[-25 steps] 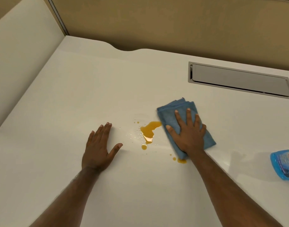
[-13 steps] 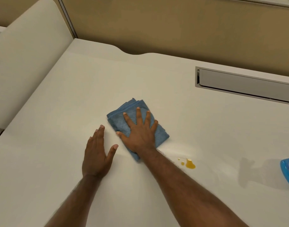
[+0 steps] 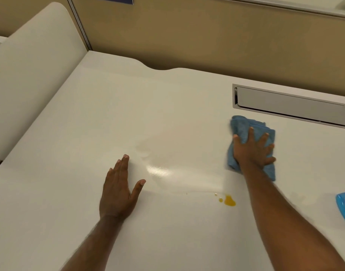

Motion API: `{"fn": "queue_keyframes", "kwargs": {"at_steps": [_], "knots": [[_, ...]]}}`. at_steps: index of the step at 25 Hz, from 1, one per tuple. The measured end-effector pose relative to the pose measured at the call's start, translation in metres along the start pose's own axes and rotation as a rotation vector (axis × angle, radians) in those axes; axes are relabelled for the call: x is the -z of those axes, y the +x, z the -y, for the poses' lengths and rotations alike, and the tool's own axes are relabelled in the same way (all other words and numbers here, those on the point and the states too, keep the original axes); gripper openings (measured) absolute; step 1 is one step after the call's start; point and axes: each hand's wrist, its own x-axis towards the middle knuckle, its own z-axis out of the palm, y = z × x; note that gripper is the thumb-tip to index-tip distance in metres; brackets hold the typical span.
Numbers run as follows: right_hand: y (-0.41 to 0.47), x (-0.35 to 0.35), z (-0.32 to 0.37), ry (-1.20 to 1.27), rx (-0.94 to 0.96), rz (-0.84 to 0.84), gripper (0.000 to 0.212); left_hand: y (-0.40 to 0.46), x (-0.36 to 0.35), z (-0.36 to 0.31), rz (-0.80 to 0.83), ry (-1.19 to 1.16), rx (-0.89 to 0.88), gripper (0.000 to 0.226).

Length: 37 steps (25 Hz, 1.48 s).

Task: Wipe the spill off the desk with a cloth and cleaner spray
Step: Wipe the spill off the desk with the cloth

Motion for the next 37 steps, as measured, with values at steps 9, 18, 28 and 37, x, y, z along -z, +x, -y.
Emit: {"fn": "queue_keyframes", "kwargs": {"at_steps": [9, 18, 28, 37], "knots": [[-0.031, -0.021, 0.088, -0.027, 0.338, 0.033, 0.064, 0.0, 0.001, -0.001, -0.026, -0.024, 0.017, 0.086], [-0.192, -0.064, 0.095, -0.001, 0.743, 0.098, 0.067, -0.001, 0.003, -0.004, -0.109, -0.098, 0.073, 0.08], [-0.187, -0.029, -0.071, -0.081, 0.303, -0.03, 0.064, 0.0, 0.003, -0.006, -0.101, -0.079, 0.025, 0.079], [-0.114, 0.007, -0.186, -0.023, -0.096, -0.092, 0.065, -0.004, 0.006, -0.01, -0.092, -0.085, 0.023, 0.079]]}}
